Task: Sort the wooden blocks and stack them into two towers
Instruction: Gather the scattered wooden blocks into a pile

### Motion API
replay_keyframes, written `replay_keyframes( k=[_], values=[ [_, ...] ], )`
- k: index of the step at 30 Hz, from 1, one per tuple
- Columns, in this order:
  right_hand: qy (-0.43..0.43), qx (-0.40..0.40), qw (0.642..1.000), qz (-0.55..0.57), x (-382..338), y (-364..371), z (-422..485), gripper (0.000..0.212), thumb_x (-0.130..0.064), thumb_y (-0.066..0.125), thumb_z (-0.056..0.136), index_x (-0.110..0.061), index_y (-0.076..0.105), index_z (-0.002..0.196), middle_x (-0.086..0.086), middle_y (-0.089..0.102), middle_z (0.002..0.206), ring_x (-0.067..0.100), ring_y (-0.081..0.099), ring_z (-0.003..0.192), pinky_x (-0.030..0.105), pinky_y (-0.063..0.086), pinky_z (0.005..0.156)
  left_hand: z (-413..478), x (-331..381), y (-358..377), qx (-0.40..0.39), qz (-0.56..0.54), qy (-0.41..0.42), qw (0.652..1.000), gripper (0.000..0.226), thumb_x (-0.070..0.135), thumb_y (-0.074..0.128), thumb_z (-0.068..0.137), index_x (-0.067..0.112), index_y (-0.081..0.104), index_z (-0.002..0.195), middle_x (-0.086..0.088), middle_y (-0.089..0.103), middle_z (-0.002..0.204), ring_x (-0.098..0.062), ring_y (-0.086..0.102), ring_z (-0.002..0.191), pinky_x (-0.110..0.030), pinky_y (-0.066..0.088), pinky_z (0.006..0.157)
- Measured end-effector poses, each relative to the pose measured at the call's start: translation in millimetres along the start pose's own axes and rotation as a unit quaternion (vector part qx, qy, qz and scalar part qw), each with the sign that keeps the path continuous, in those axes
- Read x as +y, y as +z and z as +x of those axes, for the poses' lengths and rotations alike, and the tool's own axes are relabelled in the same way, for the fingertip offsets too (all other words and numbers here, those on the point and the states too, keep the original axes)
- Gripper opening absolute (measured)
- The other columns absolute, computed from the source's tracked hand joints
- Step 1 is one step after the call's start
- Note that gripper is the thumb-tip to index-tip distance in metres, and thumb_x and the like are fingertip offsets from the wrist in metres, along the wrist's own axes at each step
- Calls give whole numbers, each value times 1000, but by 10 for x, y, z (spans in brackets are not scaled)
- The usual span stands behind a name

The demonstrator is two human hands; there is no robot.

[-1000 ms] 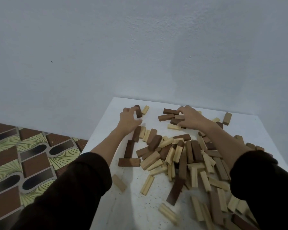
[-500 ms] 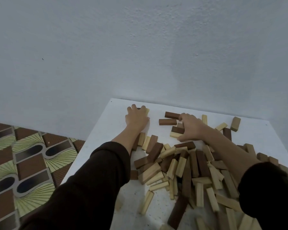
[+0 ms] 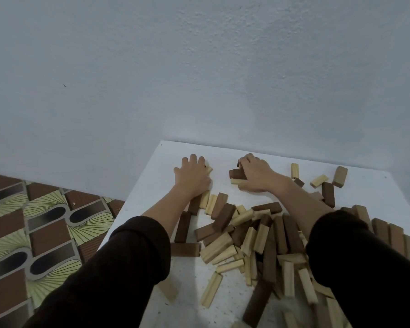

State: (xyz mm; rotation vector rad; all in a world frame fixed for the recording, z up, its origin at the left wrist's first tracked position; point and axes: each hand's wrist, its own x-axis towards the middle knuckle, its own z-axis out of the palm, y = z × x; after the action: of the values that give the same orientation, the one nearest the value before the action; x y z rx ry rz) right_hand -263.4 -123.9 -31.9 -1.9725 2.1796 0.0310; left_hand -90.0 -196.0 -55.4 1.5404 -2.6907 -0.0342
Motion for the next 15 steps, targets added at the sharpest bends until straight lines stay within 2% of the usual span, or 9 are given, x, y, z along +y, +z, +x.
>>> replay_keyframes(
  k=[6,8,11,15],
  values=[
    [2,3,996,-85,-66,87,-44,54,-34,50,87,-9,34,132,15,35,128,29,36,116,37,37,87,-67,-10,48,6,-3,55,998,40,31,36,99,3,39,128,-15,38,126,-29,40,112,-32,44,82],
    [9,-9,997,-75,-87,71,-75,56,-38,54,85,-10,35,129,15,36,125,30,36,114,37,36,84,-124,-11,51,-5,-41,68,997,38,29,34,98,4,41,127,-18,38,122,-31,40,108,-34,45,86],
    [22,-20,999,-44,-113,41,-130,53,-39,58,82,-10,38,121,14,38,119,29,38,109,35,35,79,-227,-22,-20,-20,-155,31,987,33,28,40,99,8,47,125,-18,40,123,-34,42,110,-41,43,90],
    [30,-18,999,-16,-149,17,-231,48,-37,59,81,-9,41,116,14,38,116,28,39,105,34,36,77,-372,-77,-62,7,-220,33,975,34,26,42,99,10,47,129,-20,41,122,-34,43,110,-39,41,93]
  ],
)
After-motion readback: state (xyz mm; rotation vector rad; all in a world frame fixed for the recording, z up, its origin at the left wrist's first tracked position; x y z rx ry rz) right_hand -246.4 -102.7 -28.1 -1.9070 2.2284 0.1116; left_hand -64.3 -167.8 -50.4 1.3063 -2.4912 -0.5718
